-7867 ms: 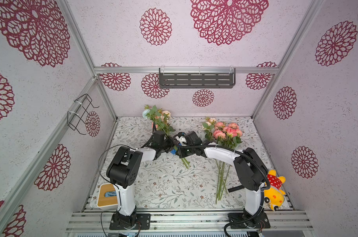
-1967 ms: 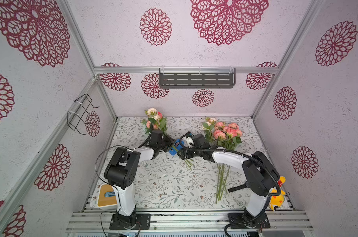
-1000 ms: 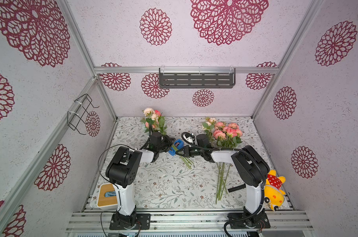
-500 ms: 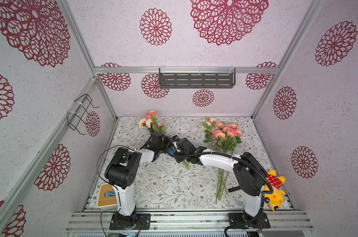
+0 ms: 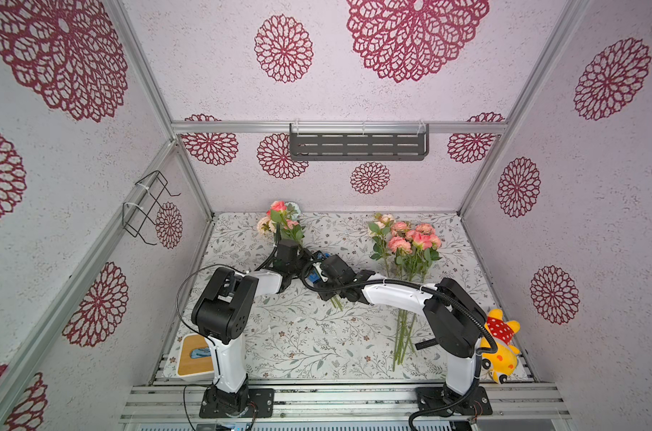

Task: Wrap bouquets with tape
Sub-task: Wrap the tape around the bouquet.

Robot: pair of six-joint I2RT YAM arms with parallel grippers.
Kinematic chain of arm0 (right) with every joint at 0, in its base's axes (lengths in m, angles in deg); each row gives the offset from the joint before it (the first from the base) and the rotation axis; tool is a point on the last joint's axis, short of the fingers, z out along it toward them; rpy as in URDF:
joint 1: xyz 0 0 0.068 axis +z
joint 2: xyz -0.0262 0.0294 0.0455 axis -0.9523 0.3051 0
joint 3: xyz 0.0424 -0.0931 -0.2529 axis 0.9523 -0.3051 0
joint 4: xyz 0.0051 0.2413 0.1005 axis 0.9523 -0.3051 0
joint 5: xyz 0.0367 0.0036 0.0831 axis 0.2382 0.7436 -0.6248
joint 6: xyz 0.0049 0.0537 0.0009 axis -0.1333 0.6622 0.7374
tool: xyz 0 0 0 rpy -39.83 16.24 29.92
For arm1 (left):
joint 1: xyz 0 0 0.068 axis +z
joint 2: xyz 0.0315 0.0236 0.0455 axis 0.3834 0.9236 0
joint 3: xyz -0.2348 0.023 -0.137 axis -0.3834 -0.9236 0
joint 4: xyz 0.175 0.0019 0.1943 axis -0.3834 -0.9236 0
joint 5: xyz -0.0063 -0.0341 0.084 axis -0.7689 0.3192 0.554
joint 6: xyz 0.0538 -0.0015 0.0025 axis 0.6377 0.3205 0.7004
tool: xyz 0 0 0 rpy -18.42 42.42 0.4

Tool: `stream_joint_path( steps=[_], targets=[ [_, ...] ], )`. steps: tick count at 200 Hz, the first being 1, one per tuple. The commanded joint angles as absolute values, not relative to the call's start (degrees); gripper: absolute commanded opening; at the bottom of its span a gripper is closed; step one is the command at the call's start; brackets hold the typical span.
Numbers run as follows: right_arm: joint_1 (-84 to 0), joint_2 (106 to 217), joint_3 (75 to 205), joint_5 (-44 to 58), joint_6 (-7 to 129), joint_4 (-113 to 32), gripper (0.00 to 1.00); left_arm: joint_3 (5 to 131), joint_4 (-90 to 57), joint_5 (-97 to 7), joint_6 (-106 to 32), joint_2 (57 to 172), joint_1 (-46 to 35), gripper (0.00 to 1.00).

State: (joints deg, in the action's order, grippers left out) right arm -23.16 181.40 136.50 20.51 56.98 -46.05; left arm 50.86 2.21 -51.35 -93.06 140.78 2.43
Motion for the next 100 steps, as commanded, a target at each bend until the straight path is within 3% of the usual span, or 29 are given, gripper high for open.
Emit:
stream_joint_path(
  steps=[1,15,35,100],
  targets=[
    [-30.93,176.14,132.62,-2.09,69.56,-35.59,0.68,51.5,6.23,-52.71,-92.34,139.81,2.18,0.0],
    [-34.05,176.92,130.36,-11.57,76.28,-28.65,0.73,51.1,8.96,-53.19,-92.84,140.07,2.16,0.0],
    [-35.38,177.84,128.59,-15.06,79.72,-24.04,0.73,50.06,13.51,-53.46,-94.57,140.5,2.19,0.0],
    [-38.56,186.65,125.26,-24.57,95.19,-5.38,0.58,49.61,16.73,-54.01,-95.71,141.02,2.2,0.0]
  ],
)
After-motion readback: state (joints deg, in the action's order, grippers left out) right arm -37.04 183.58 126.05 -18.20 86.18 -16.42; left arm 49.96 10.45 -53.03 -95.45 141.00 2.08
